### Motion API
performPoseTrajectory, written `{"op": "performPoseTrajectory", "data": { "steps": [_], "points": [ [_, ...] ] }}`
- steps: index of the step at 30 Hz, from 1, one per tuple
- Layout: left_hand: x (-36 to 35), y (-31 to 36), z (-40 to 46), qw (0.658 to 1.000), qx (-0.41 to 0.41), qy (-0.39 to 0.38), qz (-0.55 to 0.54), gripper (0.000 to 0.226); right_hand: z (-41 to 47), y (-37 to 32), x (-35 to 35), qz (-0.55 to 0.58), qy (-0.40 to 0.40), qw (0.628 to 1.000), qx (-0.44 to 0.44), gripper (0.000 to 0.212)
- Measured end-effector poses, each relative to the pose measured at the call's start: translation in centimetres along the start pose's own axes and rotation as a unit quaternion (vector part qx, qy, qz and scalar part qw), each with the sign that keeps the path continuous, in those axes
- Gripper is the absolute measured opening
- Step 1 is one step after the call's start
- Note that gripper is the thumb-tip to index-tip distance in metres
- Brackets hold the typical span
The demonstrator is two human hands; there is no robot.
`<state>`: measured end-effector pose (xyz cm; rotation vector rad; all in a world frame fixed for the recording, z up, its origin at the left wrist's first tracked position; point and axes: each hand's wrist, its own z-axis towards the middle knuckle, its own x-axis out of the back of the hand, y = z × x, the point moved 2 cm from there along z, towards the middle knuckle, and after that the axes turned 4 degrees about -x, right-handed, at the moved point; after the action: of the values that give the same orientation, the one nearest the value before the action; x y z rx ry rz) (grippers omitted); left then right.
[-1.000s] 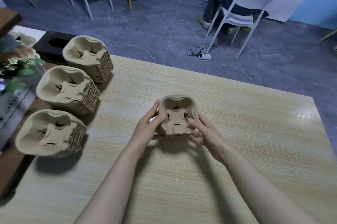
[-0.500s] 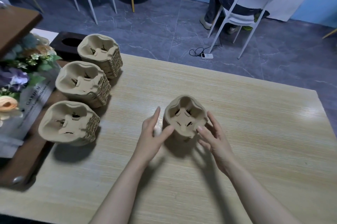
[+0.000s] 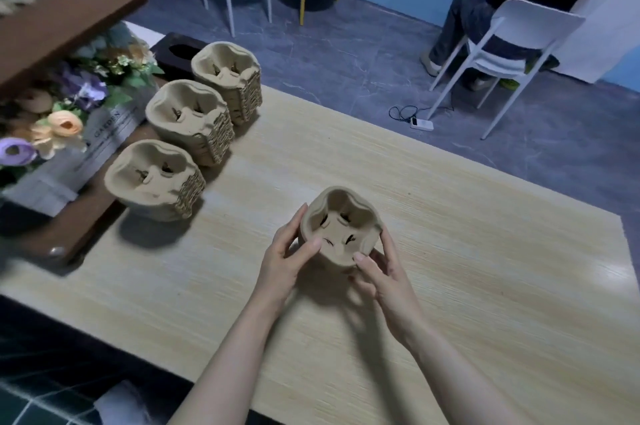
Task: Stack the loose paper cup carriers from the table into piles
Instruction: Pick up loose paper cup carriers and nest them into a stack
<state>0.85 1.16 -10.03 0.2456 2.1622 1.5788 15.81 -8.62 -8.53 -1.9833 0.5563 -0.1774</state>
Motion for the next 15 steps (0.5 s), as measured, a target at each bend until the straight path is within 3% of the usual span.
{"op": "performPoseTrajectory", "data": {
  "steps": [9,15],
  "points": [
    [3.5,-0.4,-6.6,0.992,-0.036,0.119,-0.038,0.071,-2.4,0.3,-3.7,-0.074,-0.119,0.99,-0.011,0.079],
    [8.1,1.0,-9.7,0.98,-0.05,0.186,-0.041,0.071,-2.7,1.4,-8.8,-0.1,-0.2,0.975,-0.015,0.091]
  ]
}}
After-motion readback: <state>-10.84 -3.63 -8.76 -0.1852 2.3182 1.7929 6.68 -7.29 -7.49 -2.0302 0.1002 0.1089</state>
